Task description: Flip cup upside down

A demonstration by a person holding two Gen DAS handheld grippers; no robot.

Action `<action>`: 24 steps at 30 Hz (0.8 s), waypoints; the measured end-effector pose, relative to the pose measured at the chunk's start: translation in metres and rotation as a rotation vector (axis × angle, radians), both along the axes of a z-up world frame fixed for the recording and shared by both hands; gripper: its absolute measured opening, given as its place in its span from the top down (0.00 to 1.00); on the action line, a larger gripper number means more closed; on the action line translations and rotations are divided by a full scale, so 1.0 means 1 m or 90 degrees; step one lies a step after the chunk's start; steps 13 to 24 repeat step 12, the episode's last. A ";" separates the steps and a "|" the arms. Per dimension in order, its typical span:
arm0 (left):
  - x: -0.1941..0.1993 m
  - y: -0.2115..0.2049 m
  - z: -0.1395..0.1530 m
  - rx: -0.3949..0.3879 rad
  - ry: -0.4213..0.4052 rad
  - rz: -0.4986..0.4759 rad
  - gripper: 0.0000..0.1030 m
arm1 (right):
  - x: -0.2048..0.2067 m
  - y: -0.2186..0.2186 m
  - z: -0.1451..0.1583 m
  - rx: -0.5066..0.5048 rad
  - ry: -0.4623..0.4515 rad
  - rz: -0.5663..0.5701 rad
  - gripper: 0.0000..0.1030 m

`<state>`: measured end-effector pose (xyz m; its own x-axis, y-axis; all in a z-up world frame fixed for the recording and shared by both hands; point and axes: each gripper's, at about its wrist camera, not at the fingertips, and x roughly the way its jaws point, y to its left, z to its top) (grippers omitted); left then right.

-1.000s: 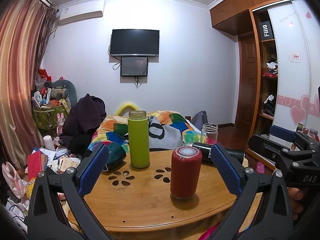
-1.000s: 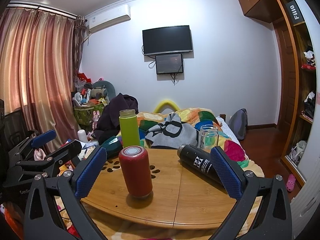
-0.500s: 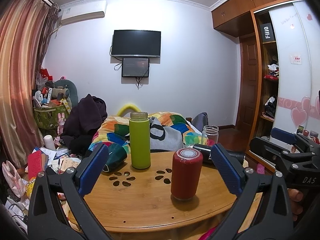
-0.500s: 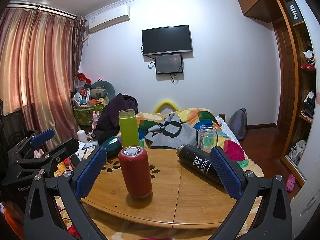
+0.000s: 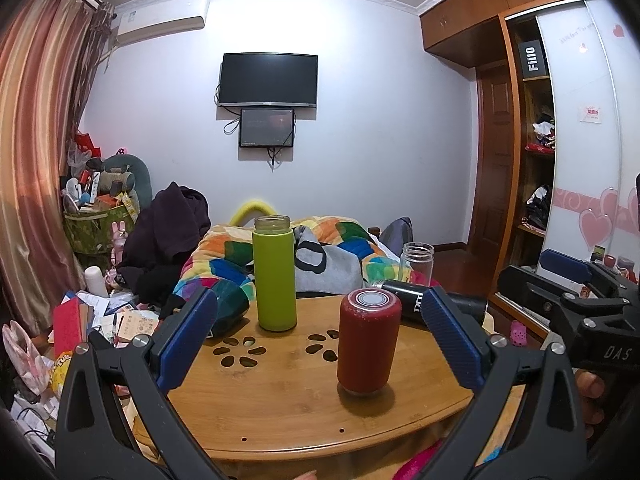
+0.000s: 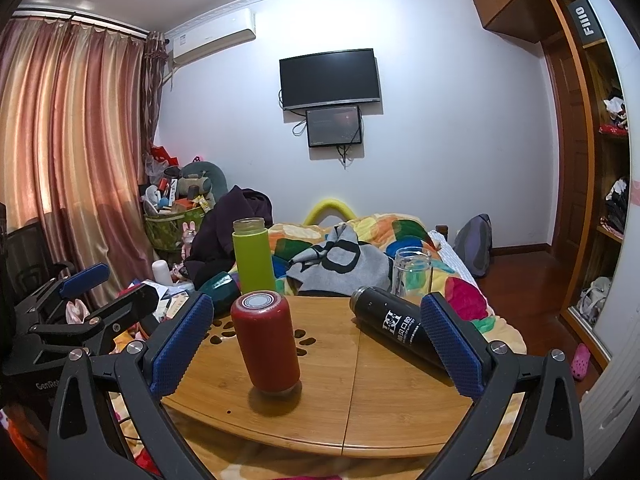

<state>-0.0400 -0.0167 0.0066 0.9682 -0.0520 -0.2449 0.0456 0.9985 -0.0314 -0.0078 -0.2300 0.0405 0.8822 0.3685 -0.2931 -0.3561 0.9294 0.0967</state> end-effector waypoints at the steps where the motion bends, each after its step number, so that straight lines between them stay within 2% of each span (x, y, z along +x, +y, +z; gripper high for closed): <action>1: 0.000 0.000 0.000 -0.002 0.000 0.000 0.00 | 0.000 0.000 0.000 0.000 0.000 -0.001 0.00; 24: 0.000 0.002 0.001 -0.011 0.005 -0.008 0.00 | 0.002 0.000 -0.003 -0.001 0.005 -0.001 0.00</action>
